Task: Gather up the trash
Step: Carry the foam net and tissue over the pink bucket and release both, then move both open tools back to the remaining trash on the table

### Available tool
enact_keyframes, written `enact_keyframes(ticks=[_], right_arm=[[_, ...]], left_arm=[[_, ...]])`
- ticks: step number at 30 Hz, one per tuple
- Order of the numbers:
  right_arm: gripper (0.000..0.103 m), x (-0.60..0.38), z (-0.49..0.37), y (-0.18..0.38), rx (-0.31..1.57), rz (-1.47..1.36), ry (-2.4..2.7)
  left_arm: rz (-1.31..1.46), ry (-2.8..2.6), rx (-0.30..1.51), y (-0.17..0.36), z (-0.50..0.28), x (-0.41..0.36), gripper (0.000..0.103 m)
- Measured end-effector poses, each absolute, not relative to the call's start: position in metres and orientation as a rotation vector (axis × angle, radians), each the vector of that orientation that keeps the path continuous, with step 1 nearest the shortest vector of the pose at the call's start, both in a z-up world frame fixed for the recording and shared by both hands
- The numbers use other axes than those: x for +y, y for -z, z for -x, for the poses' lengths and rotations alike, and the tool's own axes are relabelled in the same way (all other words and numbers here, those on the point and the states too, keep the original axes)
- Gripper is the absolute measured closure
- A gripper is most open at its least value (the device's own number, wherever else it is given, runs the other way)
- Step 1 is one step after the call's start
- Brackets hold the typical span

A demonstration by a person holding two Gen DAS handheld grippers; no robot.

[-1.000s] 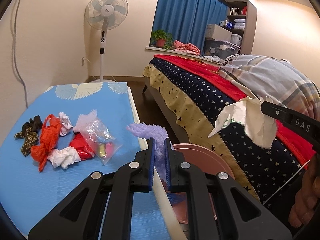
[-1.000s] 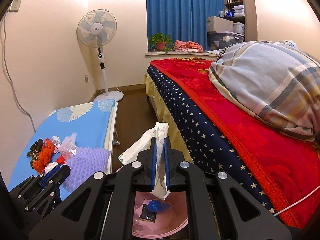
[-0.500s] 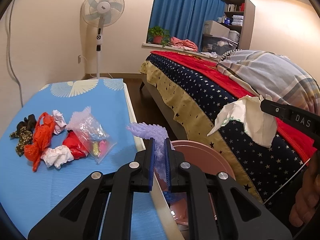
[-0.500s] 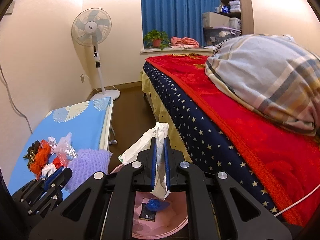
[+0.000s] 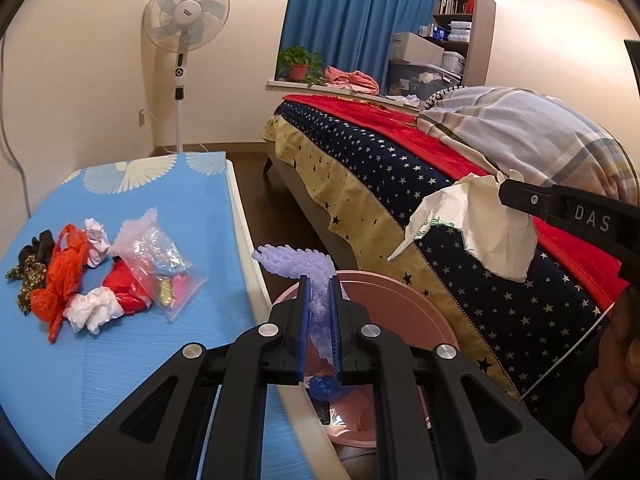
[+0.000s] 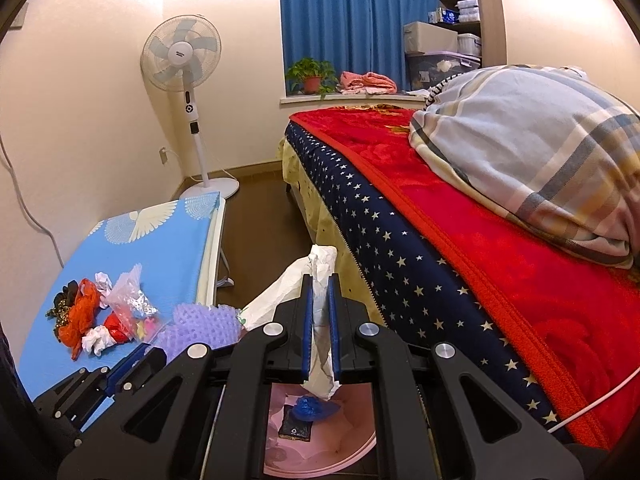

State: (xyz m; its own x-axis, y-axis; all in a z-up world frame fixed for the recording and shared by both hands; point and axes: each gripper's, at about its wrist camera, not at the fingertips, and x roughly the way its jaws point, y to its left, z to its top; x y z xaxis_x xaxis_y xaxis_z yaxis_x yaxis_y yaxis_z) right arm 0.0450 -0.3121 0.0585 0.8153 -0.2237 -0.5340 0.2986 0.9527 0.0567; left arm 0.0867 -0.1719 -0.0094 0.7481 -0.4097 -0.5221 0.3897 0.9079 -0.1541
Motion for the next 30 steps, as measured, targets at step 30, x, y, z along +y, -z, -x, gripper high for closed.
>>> enact_keyframes(ticks=[30], right_arm=[[0.066, -0.317, -0.052, -0.041, 0.588, -0.182, 0.308]], left_arm=[[0.029, 0.470, 0.669, 0.027, -0.092, -0.171, 0.063]])
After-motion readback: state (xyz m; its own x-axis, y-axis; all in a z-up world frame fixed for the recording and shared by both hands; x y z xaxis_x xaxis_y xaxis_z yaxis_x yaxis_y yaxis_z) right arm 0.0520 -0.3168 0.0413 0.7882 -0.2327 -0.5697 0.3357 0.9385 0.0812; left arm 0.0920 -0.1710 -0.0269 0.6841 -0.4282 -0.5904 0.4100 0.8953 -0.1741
